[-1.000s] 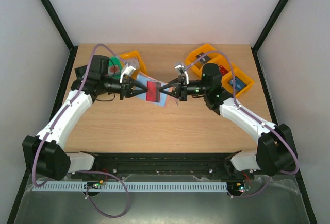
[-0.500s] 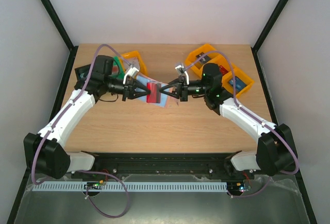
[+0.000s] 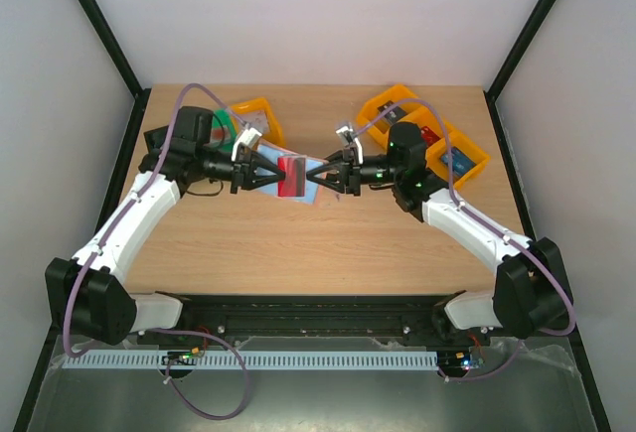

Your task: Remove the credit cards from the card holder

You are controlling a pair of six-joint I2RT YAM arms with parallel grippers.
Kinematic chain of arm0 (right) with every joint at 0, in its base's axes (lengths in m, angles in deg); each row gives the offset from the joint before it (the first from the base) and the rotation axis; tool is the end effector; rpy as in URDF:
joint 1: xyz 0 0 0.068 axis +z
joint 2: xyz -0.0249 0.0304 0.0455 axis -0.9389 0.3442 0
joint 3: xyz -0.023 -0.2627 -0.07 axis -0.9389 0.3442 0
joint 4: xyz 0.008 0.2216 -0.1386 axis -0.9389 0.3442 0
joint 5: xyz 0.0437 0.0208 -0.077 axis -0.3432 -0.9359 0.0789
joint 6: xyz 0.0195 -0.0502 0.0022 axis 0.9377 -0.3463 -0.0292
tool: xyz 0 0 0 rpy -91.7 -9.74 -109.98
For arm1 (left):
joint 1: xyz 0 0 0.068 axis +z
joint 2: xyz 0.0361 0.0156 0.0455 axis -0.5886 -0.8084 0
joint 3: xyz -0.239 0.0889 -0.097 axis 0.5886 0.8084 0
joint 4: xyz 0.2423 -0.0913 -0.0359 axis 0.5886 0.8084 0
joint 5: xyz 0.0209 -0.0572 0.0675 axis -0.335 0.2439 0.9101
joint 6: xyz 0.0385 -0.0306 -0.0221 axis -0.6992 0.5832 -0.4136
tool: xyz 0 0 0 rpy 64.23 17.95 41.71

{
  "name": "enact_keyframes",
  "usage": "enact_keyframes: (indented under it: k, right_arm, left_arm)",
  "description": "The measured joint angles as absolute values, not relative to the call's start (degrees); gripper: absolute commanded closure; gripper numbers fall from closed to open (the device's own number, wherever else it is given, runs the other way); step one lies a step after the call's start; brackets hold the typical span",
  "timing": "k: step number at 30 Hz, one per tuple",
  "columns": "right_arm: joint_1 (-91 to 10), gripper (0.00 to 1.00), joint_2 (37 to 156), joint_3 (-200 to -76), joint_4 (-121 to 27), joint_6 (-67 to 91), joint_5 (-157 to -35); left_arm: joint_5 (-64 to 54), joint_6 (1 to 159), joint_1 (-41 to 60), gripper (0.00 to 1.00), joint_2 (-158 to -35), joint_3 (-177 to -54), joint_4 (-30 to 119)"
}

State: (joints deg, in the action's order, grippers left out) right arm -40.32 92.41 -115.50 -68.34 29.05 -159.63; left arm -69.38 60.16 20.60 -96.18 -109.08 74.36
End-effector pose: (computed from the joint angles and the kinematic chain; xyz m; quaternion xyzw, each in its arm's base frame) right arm 0.2395 0.1744 0.3214 -0.4297 0.5691 0.6291 0.3092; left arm 0.2501 -0.1045 0.3379 0.4086 0.6496 -0.5519 0.3263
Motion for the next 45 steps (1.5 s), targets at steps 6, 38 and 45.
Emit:
enact_keyframes:
  k: [6,38,45]
  right_arm:
    - [-40.1,0.71,93.5,-115.5,-71.4,32.7,-158.2]
    - [-41.5,0.98,93.2,-117.4,-62.0,23.5,-158.0]
    - [-45.5,0.98,92.5,-117.5,-58.8,22.8,-158.7]
  left_arm:
    - [-68.8,61.8,20.5,0.98,-96.2,-109.1,73.1]
    - [-68.8,57.5,23.7,0.98,-95.2,-107.8,75.9]
    - [-69.8,57.2,27.5,0.98,-93.6,-107.0,76.0]
